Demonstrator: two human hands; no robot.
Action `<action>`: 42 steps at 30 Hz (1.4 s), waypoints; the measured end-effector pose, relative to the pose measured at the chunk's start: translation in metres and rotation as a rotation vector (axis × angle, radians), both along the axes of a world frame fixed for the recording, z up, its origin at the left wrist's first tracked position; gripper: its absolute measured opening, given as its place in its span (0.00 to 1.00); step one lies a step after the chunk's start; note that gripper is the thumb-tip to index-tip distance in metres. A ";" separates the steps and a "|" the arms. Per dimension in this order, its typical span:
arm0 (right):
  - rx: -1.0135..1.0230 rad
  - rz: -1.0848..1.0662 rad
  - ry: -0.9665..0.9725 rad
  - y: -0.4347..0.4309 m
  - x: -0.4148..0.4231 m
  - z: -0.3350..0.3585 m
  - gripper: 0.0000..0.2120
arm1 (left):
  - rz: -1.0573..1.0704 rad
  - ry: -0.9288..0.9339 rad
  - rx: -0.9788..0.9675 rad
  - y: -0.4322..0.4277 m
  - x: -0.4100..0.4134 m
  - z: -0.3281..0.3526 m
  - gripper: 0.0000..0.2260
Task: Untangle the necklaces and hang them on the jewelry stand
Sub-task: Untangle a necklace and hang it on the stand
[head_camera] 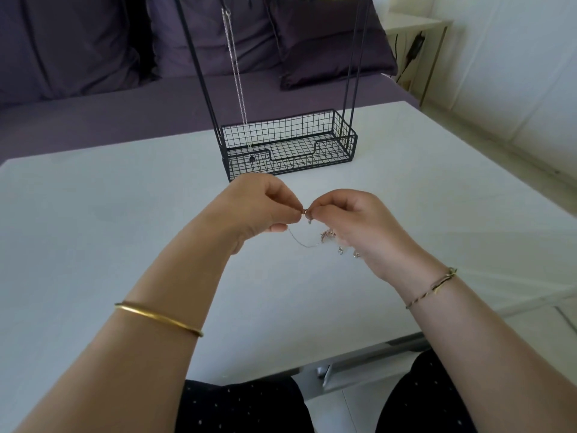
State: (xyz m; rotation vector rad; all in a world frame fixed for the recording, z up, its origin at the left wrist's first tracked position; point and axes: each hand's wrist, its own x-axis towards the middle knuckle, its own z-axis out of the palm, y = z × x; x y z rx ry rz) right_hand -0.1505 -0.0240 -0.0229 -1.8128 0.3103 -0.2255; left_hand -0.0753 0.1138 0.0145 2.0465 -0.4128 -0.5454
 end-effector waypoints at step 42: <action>-0.762 -0.058 -0.495 -0.001 0.005 -0.005 0.02 | 0.082 0.392 -0.297 -0.015 -0.004 -0.001 0.12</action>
